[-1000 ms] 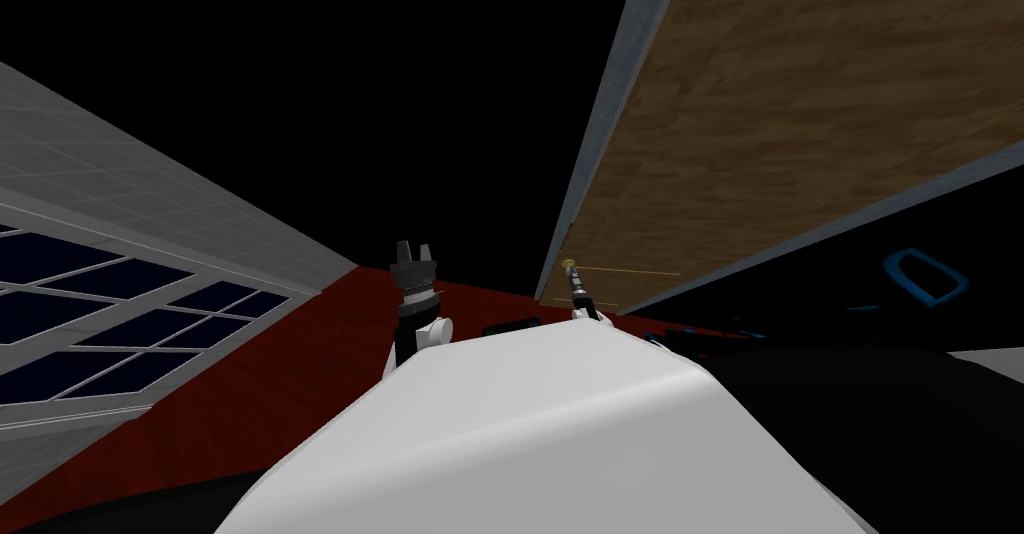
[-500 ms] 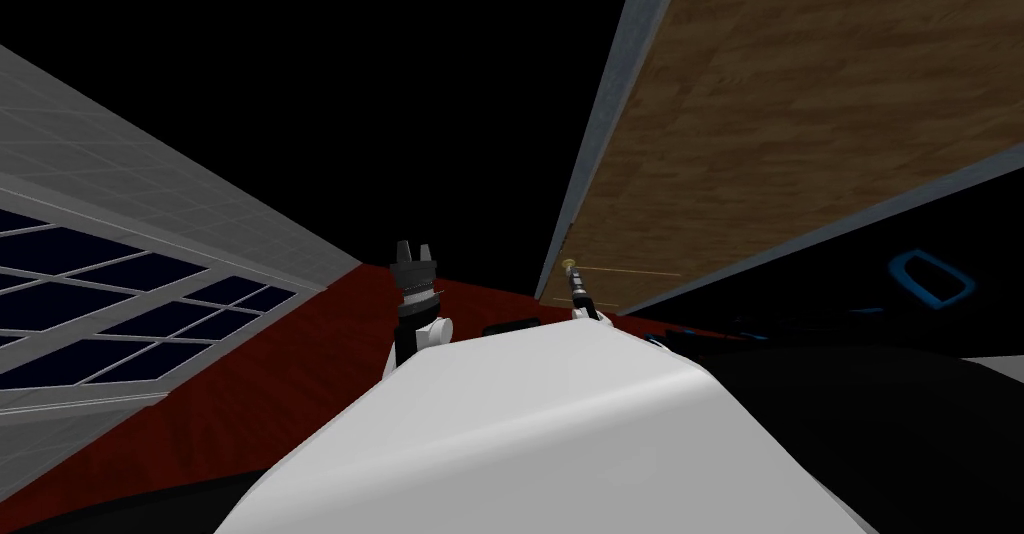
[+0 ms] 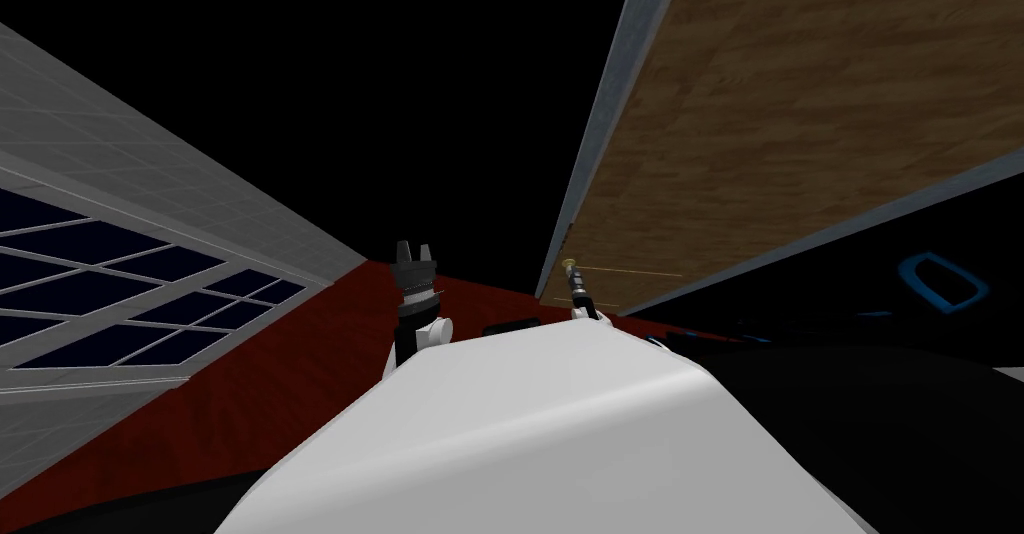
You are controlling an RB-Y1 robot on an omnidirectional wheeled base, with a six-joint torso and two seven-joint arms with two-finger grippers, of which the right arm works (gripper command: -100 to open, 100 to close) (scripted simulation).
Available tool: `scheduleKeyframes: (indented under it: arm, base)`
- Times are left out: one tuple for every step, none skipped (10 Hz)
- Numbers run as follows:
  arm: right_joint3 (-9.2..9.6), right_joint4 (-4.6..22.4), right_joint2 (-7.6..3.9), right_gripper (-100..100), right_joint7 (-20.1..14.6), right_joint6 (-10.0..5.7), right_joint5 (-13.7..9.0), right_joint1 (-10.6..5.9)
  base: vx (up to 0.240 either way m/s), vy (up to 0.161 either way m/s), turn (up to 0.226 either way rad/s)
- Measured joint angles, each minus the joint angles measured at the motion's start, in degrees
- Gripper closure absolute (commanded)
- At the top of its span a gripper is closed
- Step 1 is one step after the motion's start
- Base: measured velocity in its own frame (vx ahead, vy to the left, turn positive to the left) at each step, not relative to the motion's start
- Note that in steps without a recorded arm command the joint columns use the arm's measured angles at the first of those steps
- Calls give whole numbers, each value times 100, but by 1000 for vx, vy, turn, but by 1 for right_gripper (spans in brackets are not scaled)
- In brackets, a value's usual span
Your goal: Pull the door open
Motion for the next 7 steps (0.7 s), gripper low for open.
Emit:
scheduleKeyframes:
  arm:
    - [-9,19,3,100,-145,-1,-4,-10]
    - [-15,20,5,100,-252,3,-6,-14]
    - [-24,45,8,100,-395,-4,-10,-34]
    - [-29,51,9,100,-501,-5,-12,-40]
    - [-39,58,13,100,-641,-2,-15,-48]
    - [-52,82,16,100,-802,-5,-20,-68]
    - [-56,86,22,100,-937,-3,-22,-74]
  base:
    - [-28,-10,31]
    - [-35,-6,45]
    - [-30,-8,26]
    - [-37,-11,47]
    - [-55,-21,76]
    - [-42,-18,28]
    - [-35,-4,44]
